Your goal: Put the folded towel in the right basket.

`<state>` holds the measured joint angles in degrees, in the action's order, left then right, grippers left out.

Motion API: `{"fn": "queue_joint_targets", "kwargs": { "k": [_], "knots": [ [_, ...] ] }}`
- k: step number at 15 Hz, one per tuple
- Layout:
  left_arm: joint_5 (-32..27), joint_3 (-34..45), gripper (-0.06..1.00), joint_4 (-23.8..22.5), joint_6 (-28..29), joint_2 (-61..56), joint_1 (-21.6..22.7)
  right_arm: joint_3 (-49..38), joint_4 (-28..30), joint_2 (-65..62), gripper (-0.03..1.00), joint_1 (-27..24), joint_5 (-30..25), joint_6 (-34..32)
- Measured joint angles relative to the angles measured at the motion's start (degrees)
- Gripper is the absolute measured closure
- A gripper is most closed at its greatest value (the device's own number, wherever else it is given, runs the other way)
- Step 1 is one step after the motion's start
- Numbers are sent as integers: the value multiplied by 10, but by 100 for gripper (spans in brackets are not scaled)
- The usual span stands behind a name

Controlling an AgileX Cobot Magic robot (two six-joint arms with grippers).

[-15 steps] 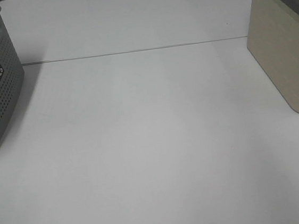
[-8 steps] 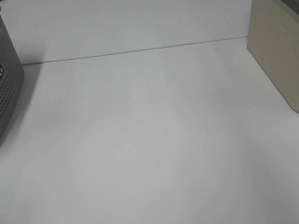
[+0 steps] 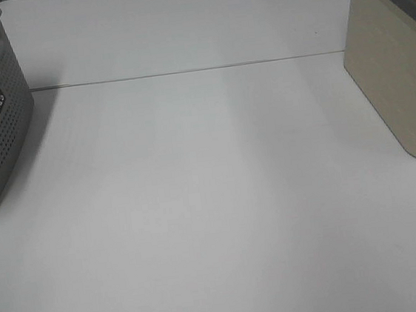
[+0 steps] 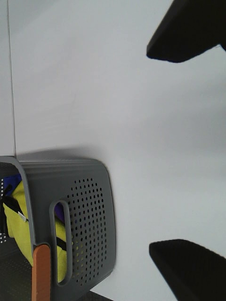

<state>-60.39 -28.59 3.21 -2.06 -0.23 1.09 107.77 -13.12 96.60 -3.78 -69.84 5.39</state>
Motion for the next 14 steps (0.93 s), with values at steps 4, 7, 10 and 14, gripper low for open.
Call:
{"fn": "queue_joint_targets", "kwargs": {
  "k": [4,7,10,14],
  "knots": [
    [0,0,-3,0,0,0,0,-139,29,-104,32,40,0,-17],
    [0,0,-3,0,0,0,0,-278,35,-219,32,40,1,-18],
    [0,0,-3,0,0,0,0,-408,35,-322,32,40,1,-20],
    [0,0,-3,0,0,0,0,-640,35,-564,32,40,-1,-20]
  ]
}}
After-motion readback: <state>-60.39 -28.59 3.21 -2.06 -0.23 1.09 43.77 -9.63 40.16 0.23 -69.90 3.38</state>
